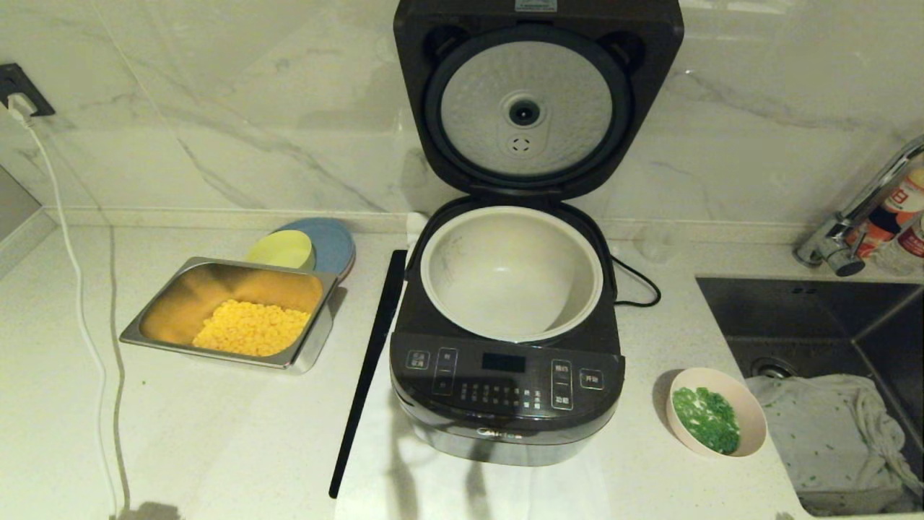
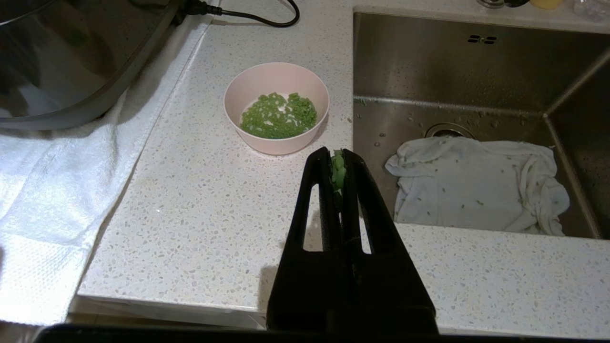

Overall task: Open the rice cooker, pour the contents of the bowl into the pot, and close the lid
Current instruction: Turn on the tap

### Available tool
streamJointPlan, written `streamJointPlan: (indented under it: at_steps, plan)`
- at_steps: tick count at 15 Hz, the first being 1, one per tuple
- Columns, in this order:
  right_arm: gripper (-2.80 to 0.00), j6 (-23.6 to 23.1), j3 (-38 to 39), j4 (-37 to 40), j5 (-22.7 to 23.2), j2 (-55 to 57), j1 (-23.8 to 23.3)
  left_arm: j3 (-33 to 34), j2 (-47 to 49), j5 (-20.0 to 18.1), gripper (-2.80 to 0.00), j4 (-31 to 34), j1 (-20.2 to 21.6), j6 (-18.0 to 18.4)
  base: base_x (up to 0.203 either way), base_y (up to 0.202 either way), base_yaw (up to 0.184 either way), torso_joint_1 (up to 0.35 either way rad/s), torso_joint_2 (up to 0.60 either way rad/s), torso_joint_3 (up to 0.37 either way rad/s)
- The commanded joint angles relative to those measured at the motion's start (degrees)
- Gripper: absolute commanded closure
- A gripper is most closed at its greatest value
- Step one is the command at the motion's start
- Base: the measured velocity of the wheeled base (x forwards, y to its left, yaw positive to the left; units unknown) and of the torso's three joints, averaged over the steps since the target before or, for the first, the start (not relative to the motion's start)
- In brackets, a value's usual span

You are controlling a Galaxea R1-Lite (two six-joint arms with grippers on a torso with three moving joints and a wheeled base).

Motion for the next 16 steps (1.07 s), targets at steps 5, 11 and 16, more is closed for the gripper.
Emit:
streamJointPlan:
  at_steps: [5, 11, 16]
  plan:
    - [0.0, -0.2, 0.0, 0.0, 0.0, 0.0, 0.0, 0.6, 0.4, 1.6, 0.0, 1.2, 0.0, -8.3, 0.0, 0.0, 0.0, 0.0, 0.0, 0.0]
    - [0.0, -0.5, 0.0, 0.0, -0.1, -0.1, 0.0, 0.6, 0.3, 1.6, 0.0, 1.2, 0.0, -8.5, 0.0, 0.0, 0.0, 0.0, 0.0, 0.0]
    - [0.0, 0.1, -0.2, -0.5, -0.8, -0.1, 0.0, 0.6, -15.6, 2.1, 0.0, 1.0, -2.8, -8.8, 0.0, 0.0, 0.0, 0.0, 0.0, 0.0]
